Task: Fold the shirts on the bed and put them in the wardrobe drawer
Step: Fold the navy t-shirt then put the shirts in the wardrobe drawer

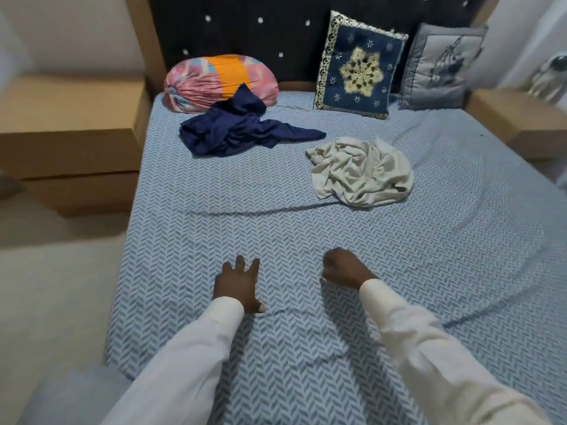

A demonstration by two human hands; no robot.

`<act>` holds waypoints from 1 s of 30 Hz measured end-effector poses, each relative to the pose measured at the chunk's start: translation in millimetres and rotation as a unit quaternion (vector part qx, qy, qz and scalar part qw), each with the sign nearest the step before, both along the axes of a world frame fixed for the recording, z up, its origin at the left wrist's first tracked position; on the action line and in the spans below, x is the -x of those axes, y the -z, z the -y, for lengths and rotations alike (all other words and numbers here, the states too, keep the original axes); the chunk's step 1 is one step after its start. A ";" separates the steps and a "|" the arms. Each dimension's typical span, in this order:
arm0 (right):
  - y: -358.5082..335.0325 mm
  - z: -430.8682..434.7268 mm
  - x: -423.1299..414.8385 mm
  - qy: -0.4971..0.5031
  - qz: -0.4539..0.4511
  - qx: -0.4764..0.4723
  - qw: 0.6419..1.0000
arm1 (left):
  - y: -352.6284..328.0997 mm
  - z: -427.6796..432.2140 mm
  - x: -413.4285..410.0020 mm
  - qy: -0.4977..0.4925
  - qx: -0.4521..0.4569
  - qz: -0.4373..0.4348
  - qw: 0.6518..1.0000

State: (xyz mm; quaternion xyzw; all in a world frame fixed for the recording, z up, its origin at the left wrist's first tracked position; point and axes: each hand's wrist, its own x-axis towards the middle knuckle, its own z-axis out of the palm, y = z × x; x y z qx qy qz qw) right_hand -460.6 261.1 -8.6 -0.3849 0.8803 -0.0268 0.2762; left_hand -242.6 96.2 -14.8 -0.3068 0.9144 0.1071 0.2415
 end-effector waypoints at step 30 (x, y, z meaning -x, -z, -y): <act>27.6 487.1 118.0 -0.146 -0.159 0.040 0.975 | 15.7 167.4 55.8 -0.104 0.011 0.060 0.993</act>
